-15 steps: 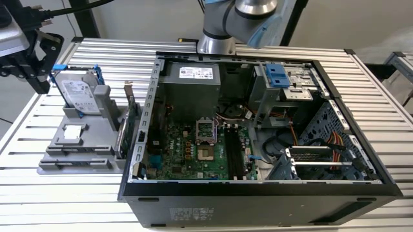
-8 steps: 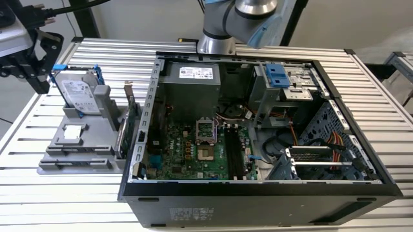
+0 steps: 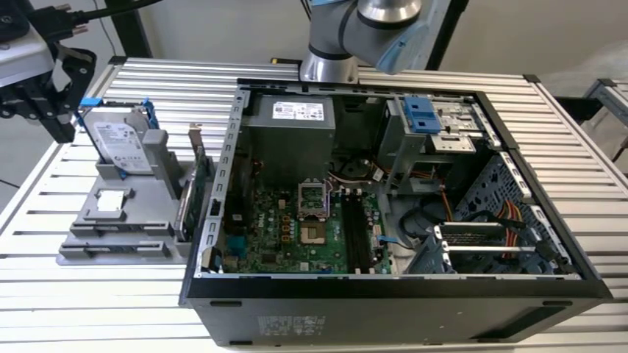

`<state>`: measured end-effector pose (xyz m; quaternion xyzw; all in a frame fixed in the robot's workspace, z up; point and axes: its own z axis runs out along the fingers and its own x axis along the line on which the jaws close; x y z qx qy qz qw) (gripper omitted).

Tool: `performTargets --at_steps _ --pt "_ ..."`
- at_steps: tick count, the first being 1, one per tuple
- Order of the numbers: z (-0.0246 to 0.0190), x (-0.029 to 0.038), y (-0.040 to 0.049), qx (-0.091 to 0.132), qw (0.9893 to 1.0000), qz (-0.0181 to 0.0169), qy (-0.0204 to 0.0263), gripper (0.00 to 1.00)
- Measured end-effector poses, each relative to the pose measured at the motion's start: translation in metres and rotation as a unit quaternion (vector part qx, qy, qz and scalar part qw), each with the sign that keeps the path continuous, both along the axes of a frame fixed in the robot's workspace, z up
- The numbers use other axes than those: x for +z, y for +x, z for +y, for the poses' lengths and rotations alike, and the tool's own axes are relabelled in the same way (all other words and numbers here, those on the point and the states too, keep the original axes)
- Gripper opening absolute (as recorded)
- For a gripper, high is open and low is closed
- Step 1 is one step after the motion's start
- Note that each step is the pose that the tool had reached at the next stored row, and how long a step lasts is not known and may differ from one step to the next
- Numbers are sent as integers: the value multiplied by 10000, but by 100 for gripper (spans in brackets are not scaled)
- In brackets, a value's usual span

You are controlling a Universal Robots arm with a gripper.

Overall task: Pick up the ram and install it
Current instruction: 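Pick up the ram and move it above insertion slot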

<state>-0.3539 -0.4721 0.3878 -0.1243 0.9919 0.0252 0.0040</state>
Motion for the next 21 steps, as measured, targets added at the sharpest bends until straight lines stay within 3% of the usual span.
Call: performTargets --at_steps 10,15,21 --pt "0 0 0 449 9990 0 0 0" --pt "0 0 0 676 9977 0 0 0" --pt "0 0 0 952 9955 0 0 0"
